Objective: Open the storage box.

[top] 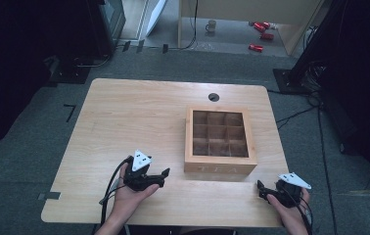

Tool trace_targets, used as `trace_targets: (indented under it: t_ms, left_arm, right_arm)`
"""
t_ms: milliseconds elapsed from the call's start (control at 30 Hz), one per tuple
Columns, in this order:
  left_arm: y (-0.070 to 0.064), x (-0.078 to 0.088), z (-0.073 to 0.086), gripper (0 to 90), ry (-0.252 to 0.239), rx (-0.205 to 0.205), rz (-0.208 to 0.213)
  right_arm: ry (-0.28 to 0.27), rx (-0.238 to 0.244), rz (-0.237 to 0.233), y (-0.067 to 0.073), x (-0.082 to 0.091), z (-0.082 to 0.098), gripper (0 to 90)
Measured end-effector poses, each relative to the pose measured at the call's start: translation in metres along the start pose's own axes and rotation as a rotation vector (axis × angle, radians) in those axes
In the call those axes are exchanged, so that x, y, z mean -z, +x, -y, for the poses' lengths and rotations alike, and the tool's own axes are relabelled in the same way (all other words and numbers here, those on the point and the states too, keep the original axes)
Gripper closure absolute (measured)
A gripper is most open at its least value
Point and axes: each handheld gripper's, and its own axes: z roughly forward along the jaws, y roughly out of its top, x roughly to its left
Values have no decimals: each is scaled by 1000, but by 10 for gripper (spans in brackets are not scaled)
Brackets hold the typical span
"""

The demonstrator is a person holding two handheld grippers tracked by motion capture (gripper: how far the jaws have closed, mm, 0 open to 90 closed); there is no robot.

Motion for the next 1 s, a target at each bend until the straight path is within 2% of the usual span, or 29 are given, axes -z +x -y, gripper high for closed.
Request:
trace_targets:
  t_ms: [167, 433, 800, 900, 1000]
  left_arm:
    - [-10, -2, -3, 200, -9, -25, 25]
    - [-18, -10, -1, 205, 6, -32, 46]
    - [-28, -18, -1, 216, 18, -29, 52]
    - [-31, -23, -1, 218, 28, -12, 41]
    - [-32, -26, 0, 219, 36, -13, 39]
  right_arm:
    - [3, 4, 38, 1, 2, -5, 90]
    - [-64, -38, -2, 6, 18, -25, 91]
    - [-91, 12, -70, 27, 19, -53, 88]
    - [-80, 38, -115, 35, 18, -61, 79]
    - [-100, 66, -133, 43, 21, -67, 86]
